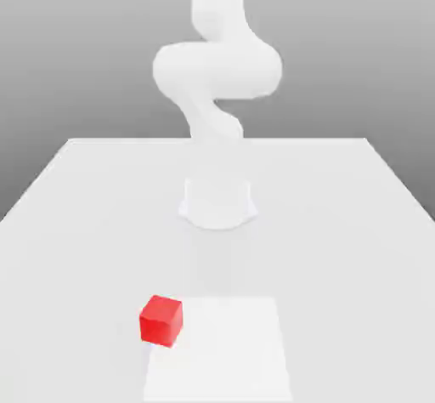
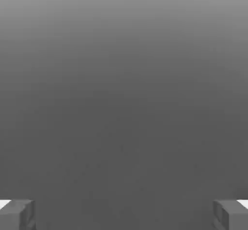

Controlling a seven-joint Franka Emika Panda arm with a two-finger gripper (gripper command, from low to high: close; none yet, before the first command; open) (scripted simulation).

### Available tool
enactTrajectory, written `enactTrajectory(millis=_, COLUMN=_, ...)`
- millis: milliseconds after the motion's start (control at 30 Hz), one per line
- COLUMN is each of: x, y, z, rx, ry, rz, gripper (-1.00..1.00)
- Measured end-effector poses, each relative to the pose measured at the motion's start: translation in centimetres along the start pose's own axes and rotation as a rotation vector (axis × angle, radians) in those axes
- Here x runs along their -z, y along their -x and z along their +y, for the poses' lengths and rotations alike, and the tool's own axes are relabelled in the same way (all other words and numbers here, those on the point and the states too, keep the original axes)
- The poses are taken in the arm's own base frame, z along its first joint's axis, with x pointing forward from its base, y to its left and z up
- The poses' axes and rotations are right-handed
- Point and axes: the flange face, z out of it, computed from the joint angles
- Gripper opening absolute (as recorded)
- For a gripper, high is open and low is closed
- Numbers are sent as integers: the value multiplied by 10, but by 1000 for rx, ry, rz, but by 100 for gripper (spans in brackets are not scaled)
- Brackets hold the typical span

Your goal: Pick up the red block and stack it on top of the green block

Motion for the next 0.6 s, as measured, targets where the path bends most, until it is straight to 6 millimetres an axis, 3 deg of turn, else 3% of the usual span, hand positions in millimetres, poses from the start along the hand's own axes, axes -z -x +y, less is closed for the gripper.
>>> enactTrajectory(millis=133, x=-104, y=10, z=32, rx=-42, ry=144, rz=-73, gripper=0)
enactTrajectory(millis=300, x=-207, y=36, z=94, rx=-100, ry=298, rz=-172, gripper=0)
enactTrajectory(millis=467, x=-286, y=79, z=170, rx=-168, ry=434, rz=-284, gripper=0)
enactTrajectory(millis=600, x=-328, y=124, z=235, rx=-235, ry=531, rz=-382, gripper=0)
